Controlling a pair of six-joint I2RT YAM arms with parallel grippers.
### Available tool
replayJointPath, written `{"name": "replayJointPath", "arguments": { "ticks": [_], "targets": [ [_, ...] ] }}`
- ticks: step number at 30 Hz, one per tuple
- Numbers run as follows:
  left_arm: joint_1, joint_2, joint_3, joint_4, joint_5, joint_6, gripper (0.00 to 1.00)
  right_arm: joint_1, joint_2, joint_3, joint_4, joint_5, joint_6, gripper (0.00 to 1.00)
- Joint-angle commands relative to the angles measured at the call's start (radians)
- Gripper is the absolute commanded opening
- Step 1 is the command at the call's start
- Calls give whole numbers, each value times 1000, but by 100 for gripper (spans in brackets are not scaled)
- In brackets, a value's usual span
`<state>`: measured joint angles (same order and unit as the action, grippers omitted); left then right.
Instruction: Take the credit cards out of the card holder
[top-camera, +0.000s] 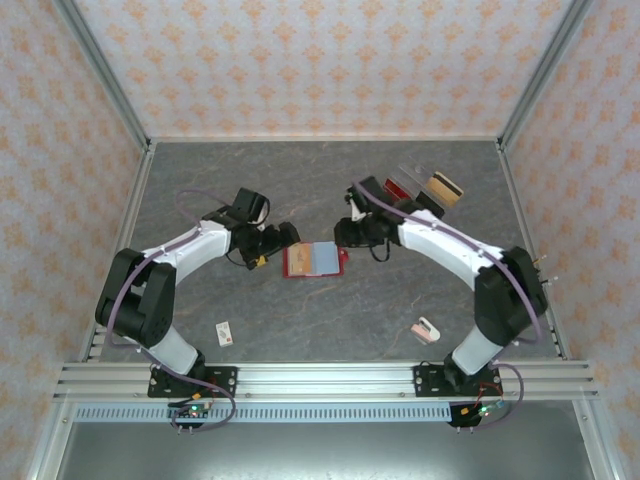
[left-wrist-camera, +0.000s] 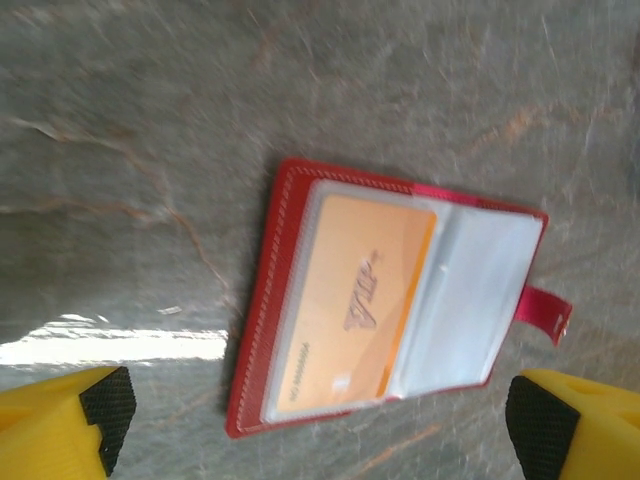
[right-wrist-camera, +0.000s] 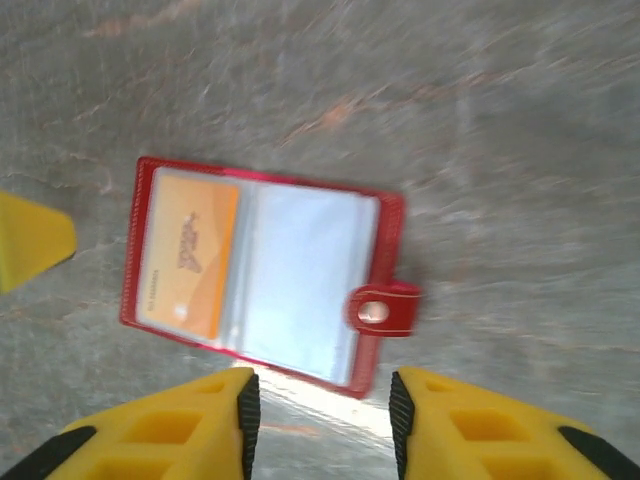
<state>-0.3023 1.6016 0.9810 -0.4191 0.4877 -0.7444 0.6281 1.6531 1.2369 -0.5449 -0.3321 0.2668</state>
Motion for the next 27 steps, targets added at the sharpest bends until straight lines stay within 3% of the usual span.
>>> {"name": "replayJointPath", "arguments": {
  "ticks": [1, 8, 14, 17, 22, 27],
  "targets": [
    [27, -7, 2, 22, -49, -16, 100, 22, 67, 58, 66, -59, 129, 45],
    [32, -13, 5, -6, -89, -18, 100, 22, 253, 115, 179, -249, 274, 43],
    [34, -26, -3, -4, -92, -20, 99, 22, 349, 151, 186, -309, 298, 38],
    [34, -26, -7, 17, -71, -5, 93, 22, 377, 164, 183, -326, 290, 36],
    [33, -30, -10, 28, -61, 1, 91, 21, 411, 180, 179, -350, 280, 32],
    [24, -21, -19, 70, -1, 4, 69, 22, 424, 182, 167, -351, 269, 32]
  ]
}}
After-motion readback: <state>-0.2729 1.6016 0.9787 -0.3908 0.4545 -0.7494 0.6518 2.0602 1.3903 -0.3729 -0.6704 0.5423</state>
